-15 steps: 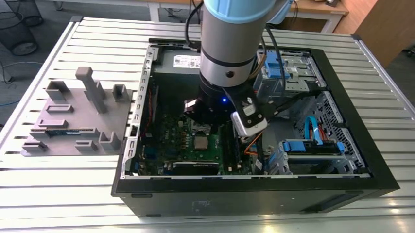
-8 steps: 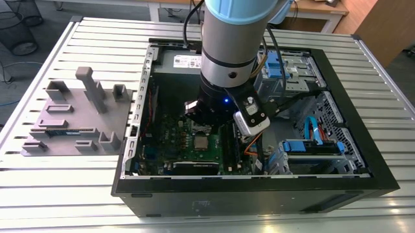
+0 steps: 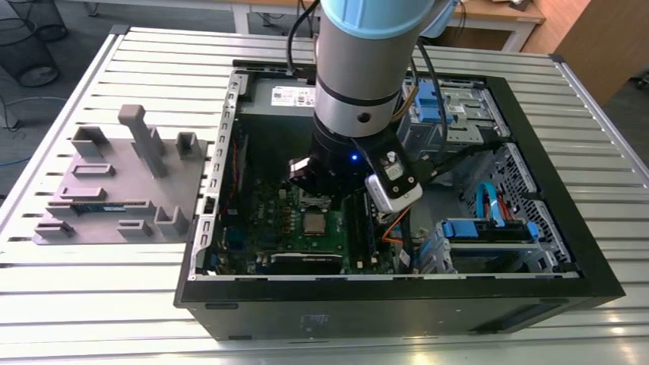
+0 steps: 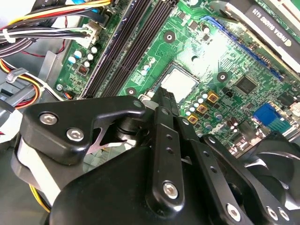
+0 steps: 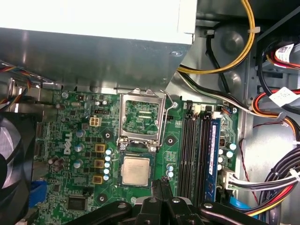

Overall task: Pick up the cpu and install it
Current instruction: 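Close the cpu cover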

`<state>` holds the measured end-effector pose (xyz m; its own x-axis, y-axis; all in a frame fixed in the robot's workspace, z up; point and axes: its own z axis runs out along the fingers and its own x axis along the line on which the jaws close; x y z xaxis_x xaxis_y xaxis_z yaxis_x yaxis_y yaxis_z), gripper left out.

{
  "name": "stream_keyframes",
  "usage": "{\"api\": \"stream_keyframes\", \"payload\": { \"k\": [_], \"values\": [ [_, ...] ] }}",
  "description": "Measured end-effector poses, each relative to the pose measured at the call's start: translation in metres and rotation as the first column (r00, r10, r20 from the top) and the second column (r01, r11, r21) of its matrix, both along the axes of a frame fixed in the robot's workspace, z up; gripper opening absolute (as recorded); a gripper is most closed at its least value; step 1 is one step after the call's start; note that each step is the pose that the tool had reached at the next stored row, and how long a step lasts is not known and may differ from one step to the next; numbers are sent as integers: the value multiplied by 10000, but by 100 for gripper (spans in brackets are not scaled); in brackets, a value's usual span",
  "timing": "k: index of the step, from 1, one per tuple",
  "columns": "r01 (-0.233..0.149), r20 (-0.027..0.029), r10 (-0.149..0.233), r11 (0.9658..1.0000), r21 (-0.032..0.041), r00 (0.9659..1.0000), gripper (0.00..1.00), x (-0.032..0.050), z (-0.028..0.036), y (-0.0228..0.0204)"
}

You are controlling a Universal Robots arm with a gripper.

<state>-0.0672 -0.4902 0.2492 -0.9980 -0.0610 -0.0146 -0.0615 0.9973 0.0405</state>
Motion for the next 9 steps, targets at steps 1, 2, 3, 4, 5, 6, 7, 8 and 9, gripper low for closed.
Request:
{"api": "stream_keyframes", "payload": {
  "k": [1,2,3,4,5,6,7,8,9],
  "values": [
    [0,-1,0,10000,-2,10000,11,2,0,2],
    [0,-1,0,10000,-1,10000,11,4,-2,5],
    [0,-1,0,10000,-1,10000,11,7,-3,8],
    [0,-1,0,10000,-1,10000,11,10,-4,11],
    [-1,-1,1,10000,0,10000,11,13,-6,14],
    [-1,-1,1,10000,0,10000,11,17,-7,17],
    [0,-1,0,10000,2,10000,11,20,-9,20],
    [0,-1,0,10000,2,10000,11,23,-11,23],
    [1,-1,-1,10000,2,10000,11,26,-12,27]
  ]
}}
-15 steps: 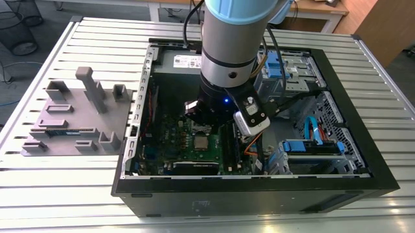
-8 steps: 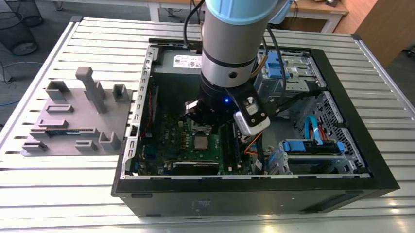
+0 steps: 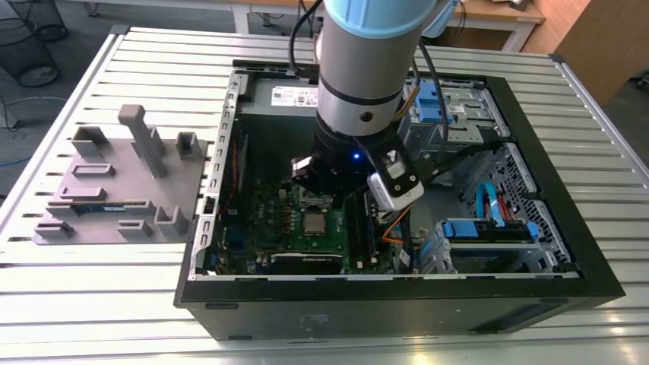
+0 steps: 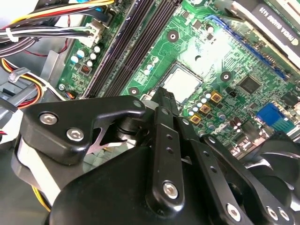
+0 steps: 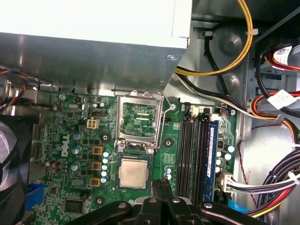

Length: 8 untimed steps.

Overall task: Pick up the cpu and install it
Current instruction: 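Close the cpu cover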

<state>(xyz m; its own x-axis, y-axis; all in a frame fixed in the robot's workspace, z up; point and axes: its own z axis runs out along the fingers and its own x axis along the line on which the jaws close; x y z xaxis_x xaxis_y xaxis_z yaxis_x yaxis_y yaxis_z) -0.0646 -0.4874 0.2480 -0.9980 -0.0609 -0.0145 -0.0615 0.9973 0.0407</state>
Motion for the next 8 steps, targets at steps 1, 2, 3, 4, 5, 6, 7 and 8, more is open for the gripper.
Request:
{"api": "stream_keyframes", "payload": {
  "k": [1,2,3,4,5,6,7,8],
  "values": [
    [0,0,0,10000,2,10000,11,2,-2,4],
    [0,0,0,10000,2,10000,11,5,-4,8],
    [-1,1,1,10000,3,10000,11,7,-6,12],
    [0,1,0,10000,4,10000,11,9,-8,14],
    [-1,1,1,10000,5,10000,11,11,-9,16],
    [-1,1,1,10000,6,10000,11,13,-10,18],
    [0,0,0,10000,5,10000,11,15,-11,21],
    [0,0,0,10000,7,10000,11,16,-13,23]
  ]
}}
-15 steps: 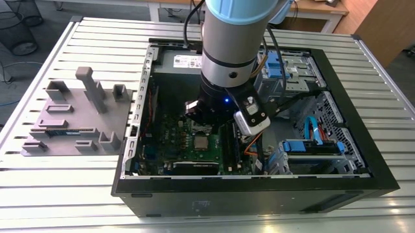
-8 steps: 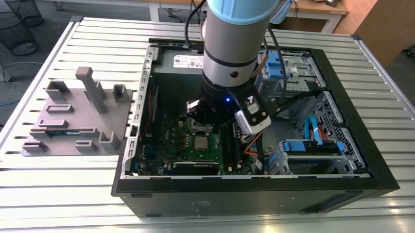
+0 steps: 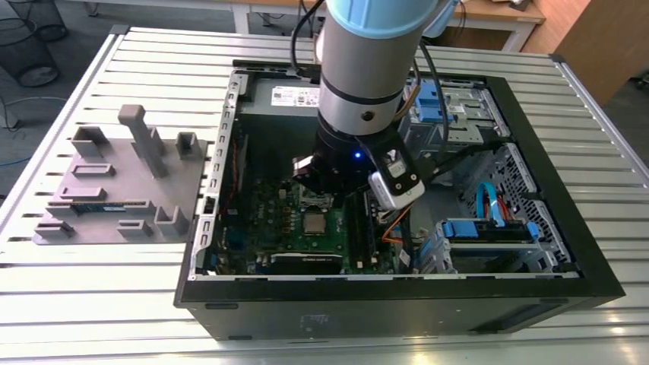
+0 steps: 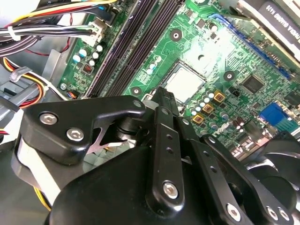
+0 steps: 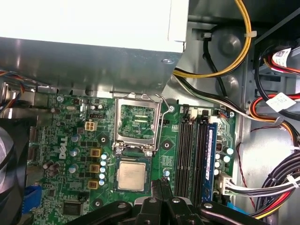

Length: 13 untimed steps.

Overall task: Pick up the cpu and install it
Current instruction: 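Close the cpu cover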

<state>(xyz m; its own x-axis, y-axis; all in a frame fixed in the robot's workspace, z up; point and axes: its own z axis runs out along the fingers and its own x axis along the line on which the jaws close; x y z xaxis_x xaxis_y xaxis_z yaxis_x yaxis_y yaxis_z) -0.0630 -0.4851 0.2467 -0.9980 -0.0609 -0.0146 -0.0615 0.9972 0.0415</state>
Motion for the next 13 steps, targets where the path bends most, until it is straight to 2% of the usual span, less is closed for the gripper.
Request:
{"api": "stream_keyframes", "payload": {
  "k": [6,13],
  "values": [
    [-1,0,1,10000,14,10000,11,9,-12,32],
    [-5,1,5,10000,38,10000,11,18,-36,130]
  ]
}}
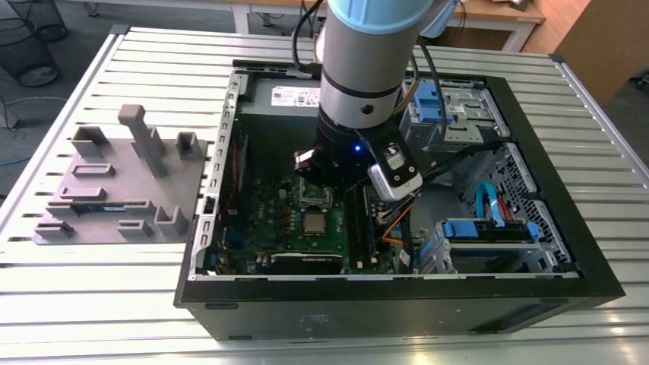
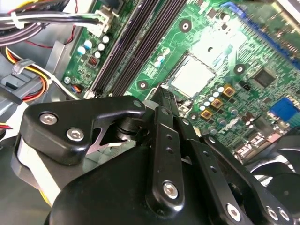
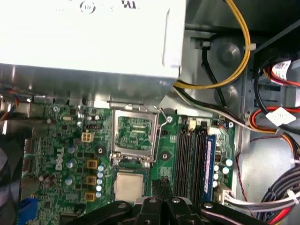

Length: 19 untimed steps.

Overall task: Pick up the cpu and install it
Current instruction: 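Close the cpu cover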

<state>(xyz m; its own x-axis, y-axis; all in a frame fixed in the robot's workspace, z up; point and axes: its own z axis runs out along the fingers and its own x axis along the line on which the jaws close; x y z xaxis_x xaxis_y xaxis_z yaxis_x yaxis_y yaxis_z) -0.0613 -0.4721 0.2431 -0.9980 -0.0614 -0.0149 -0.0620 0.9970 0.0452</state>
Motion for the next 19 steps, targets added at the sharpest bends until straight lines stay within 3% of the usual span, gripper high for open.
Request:
{"api": "stream_keyframes", "payload": {
  "k": [6,19],
  "values": [
    [-60,0,60,10000,3,10000,11,29,-24,68],
    [-87,0,87,10000,4,10000,11,99,-47,93]
  ]
}}
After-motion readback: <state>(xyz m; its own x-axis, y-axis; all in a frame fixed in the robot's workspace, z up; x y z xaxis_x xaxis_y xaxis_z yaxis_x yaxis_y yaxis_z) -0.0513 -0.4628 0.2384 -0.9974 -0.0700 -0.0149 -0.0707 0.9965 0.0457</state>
